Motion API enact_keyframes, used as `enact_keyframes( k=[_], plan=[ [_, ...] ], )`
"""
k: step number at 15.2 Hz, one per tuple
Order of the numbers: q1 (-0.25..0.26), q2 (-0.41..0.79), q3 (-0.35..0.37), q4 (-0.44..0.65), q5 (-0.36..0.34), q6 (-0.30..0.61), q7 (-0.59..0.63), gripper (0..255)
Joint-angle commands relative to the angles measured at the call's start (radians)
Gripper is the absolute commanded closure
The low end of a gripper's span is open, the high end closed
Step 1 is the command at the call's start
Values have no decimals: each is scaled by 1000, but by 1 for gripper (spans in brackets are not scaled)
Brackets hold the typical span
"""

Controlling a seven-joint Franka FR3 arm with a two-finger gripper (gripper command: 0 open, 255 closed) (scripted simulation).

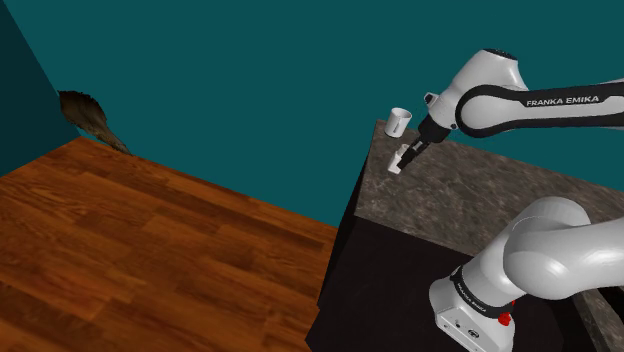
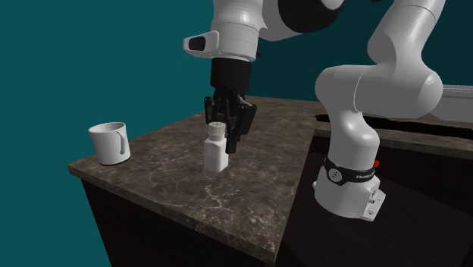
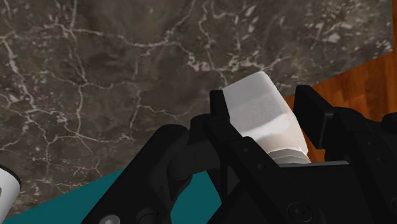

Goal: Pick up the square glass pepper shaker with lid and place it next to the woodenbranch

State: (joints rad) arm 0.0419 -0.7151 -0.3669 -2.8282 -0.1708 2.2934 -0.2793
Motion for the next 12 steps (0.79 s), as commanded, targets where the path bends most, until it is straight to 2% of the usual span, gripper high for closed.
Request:
enact_keyframes(
  k=[1, 12],
  plan=[
    [-1, -15, 5, 20, 3, -35, 1, 255],
    [5, -74, 41, 135, 24, -209, 13, 255]
  ],
)
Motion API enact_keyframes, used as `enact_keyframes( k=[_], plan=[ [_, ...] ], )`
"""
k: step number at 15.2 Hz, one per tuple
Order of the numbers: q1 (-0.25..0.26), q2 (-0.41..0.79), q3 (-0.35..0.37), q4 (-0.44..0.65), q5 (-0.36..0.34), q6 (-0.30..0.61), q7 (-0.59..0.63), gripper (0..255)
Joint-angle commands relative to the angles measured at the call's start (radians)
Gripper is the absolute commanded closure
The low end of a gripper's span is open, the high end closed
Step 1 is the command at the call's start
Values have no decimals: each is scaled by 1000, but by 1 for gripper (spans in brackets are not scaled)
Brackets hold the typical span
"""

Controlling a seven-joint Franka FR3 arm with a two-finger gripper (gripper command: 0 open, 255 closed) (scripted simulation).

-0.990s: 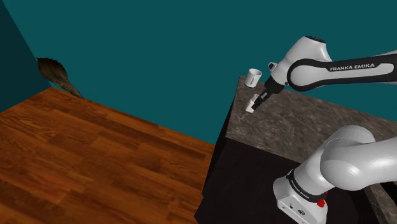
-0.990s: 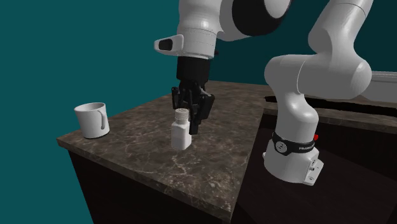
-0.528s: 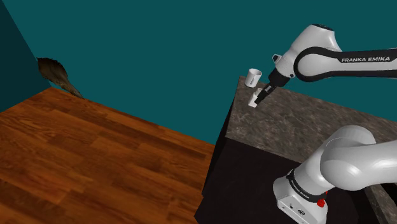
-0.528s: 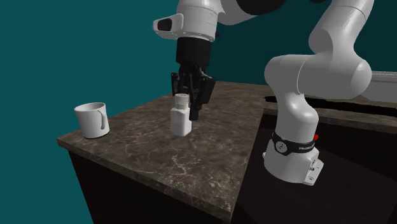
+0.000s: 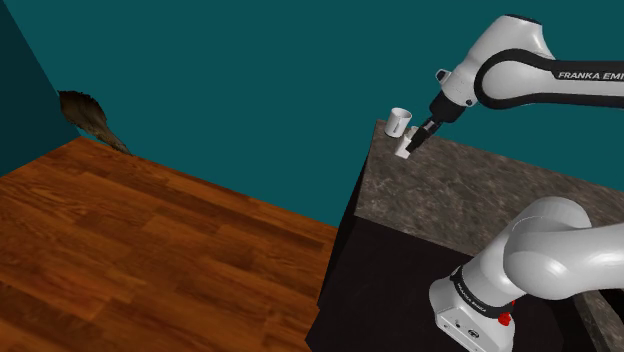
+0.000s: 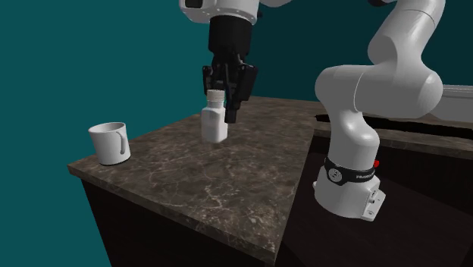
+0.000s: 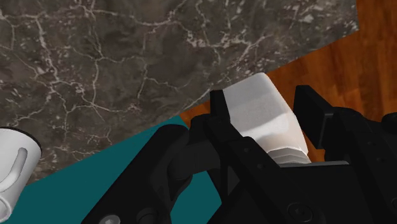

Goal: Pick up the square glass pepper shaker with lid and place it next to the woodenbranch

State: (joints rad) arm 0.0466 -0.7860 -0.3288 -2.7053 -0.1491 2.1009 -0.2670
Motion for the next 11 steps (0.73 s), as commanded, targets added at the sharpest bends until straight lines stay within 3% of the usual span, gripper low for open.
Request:
enact_keyframes(
  k=[1, 6, 11],
  plan=[
    [2, -6, 6, 24, 4, -31, 2, 255],
    [6, -16, 17, 75, 12, -92, 5, 255],
    [-79, -235, -2, -25, -35, -214, -45, 255]
  ],
)
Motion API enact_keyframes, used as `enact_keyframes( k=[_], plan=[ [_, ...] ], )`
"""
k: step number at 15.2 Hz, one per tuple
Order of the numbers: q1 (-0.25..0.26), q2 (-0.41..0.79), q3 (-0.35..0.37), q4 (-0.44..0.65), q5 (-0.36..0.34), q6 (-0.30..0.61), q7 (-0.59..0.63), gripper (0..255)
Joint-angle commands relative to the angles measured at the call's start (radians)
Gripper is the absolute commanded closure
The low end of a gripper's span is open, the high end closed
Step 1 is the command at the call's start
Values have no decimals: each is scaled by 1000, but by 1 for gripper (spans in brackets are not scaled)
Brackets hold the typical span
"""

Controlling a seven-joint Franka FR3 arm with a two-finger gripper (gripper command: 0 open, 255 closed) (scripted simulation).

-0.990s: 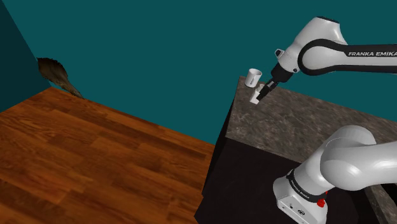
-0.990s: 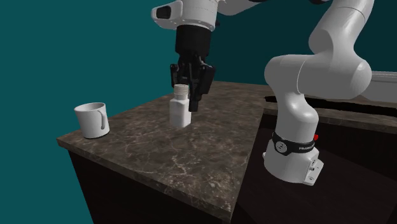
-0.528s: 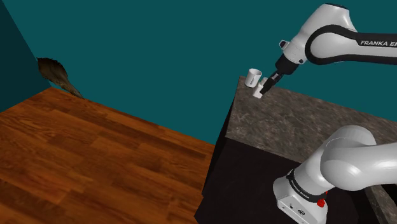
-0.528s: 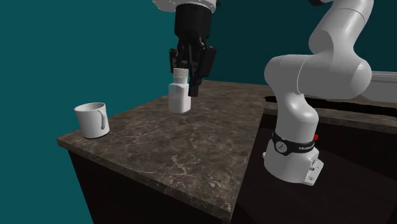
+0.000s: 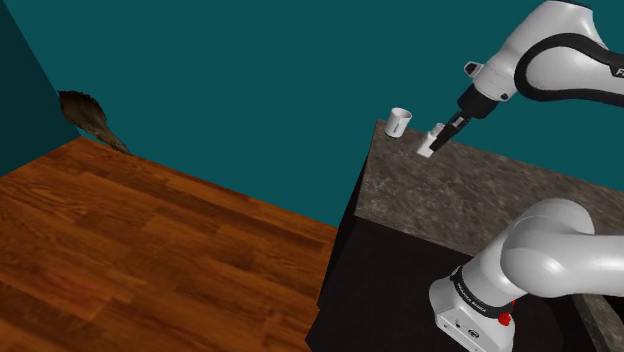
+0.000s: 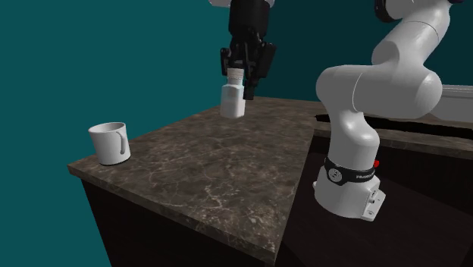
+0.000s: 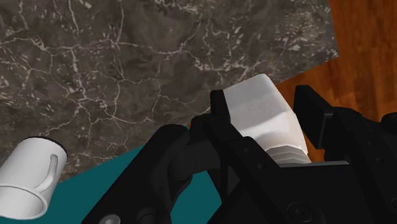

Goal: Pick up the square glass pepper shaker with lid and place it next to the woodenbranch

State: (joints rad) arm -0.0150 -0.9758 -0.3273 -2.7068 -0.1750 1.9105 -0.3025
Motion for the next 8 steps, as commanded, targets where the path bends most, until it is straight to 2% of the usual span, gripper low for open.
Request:
enact_keyframes(
  k=[1, 8],
  plan=[
    [-36, -89, -9, -39, -19, -53, -23, 255],
    [-180, -380, -69, -108, -94, -284, -139, 255]
  ],
)
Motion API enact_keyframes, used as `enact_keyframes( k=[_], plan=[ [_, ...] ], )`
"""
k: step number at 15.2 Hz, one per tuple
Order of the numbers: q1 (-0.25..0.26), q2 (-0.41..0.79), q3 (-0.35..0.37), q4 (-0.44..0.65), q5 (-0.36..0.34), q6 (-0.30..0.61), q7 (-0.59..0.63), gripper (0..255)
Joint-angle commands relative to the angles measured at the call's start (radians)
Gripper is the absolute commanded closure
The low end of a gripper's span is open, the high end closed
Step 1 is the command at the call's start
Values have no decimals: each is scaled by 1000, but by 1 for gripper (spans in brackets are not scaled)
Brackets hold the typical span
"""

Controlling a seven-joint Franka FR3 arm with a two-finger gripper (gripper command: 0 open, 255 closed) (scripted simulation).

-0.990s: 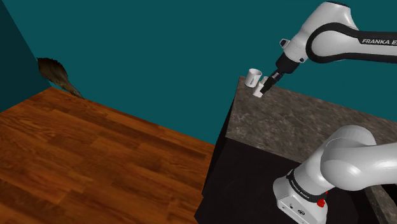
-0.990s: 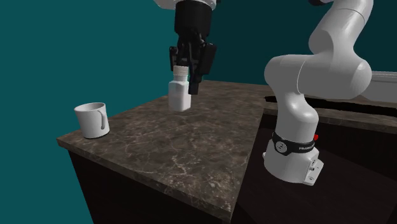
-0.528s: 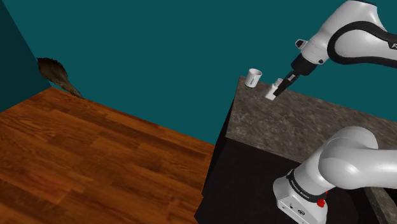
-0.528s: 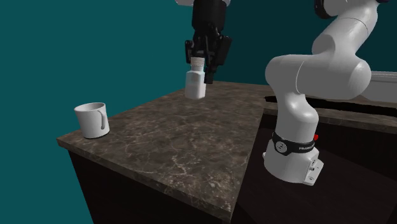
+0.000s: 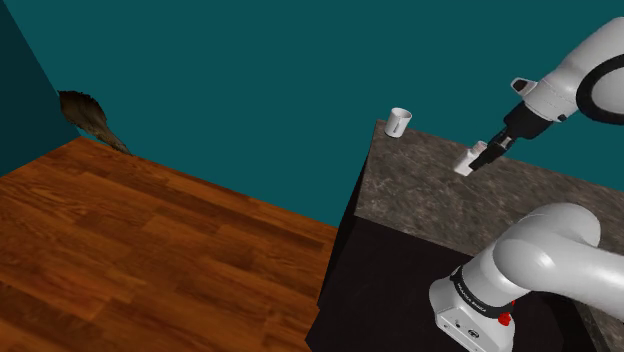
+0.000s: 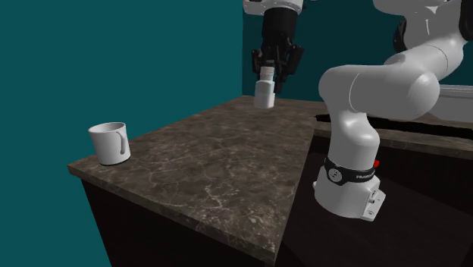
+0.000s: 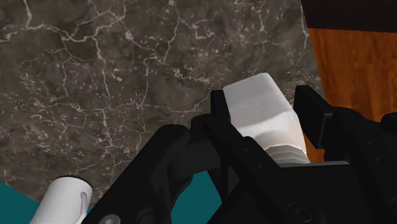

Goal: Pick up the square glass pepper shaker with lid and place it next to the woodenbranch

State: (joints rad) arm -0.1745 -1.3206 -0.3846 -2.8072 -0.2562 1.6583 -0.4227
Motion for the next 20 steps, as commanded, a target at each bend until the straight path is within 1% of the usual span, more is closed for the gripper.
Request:
enact_keyframes(
  k=[1, 6, 11, 15, 20],
  plan=[
    [-42, -73, -23, -11, -26, -67, -39, 255],
    [-151, -234, -91, -4, -98, -239, -152, 255],
    [-243, -348, -172, 42, -190, -396, -274, 255],
    [-295, -409, -235, 102, -274, -505, -373, 255],
    [-332, -455, -304, 201, -387, -620, -500, 255]
  ],
)
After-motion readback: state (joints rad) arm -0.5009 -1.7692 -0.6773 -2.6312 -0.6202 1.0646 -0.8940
